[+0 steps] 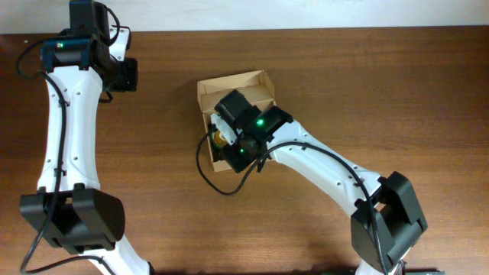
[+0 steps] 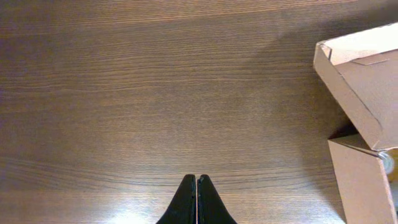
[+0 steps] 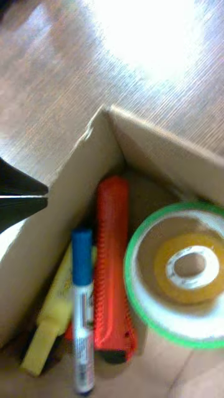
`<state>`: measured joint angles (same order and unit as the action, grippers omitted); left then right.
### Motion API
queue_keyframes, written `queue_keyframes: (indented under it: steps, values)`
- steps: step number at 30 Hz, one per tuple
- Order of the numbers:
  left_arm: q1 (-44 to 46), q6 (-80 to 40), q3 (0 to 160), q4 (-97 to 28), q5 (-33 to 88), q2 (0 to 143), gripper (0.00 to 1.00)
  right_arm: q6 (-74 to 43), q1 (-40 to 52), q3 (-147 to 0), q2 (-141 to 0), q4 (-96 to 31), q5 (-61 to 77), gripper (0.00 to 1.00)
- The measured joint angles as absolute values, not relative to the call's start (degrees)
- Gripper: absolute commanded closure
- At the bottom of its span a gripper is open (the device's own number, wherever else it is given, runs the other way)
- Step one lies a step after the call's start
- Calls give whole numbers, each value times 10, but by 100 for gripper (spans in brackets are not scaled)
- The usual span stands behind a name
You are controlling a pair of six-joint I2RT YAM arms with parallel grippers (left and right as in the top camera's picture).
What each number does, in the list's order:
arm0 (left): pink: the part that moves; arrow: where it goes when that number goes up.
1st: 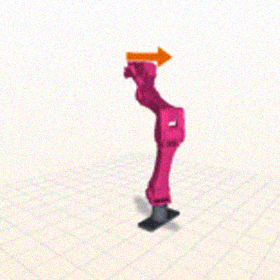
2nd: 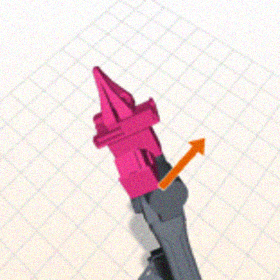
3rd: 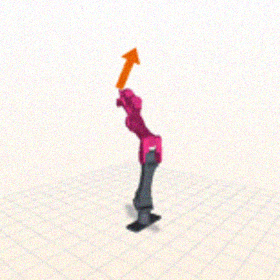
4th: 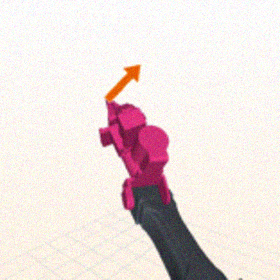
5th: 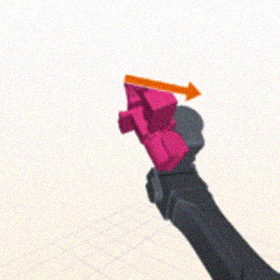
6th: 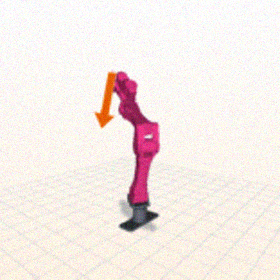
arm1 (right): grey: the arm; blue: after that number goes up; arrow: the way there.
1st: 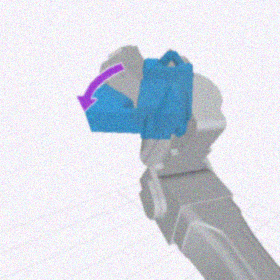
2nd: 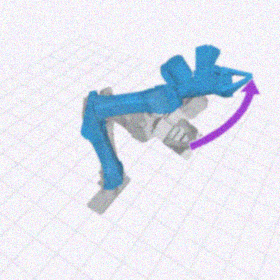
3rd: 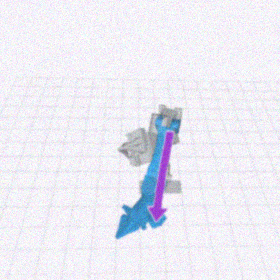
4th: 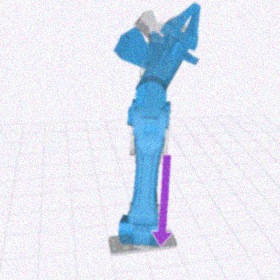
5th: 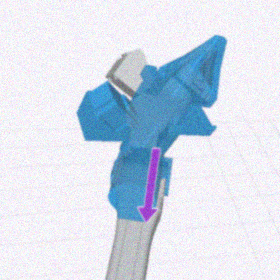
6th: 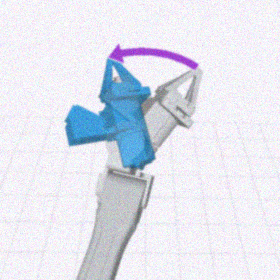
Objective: Pack container
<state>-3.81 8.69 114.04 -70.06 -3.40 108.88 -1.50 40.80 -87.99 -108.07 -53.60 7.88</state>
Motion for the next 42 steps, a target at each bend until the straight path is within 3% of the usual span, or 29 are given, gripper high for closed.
queue_keyframes:
  steps: [5, 9, 13, 18, 27, 38, 42]
  values:
    - [-38, 87, 1140, -693, -15, 1089, 98, -16, 360, -981, -1092, -624, 72, 97]
    - [-38, 87, 1140, -652, 83, 1089, 98, -18, 269, -1089, -1093, -681, 52, 96]
    - [-37, 87, 1140, -622, 183, 1089, 98, -31, 151, -1120, -1093, -698, 48, 96]
    - [-26, 87, 1140, -662, 193, 1089, 98, -32, 51, -1120, -1093, -713, 49, 96]
    - [127, 87, 1140, -694, 78, 1092, 98, -32, 31, -1120, -1128, -714, 47, 96]
    - [80, 74, 929, -583, 45, 1093, 99, -32, 31, -1120, -1251, -707, 72, 96]
    - [76, 69, 866, -524, 94, 1104, 98, -32, 31, -1120, -1278, -702, 98, 97]
